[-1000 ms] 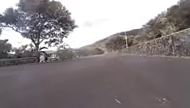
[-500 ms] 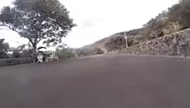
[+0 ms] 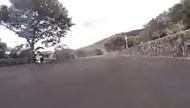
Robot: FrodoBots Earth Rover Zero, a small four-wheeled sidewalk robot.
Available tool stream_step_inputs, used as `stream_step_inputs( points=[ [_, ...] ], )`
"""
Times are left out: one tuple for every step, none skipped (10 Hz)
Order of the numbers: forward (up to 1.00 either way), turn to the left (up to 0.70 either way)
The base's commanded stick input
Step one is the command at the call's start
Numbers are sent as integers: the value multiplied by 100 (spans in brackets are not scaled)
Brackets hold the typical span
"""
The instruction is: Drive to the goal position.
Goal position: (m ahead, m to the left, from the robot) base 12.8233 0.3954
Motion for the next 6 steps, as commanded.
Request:
stream_step_inputs(
  points=[
    [100,0],
    [100,0],
    [100,0],
    [100,0],
    [100,0],
    [100,0]
  ],
)
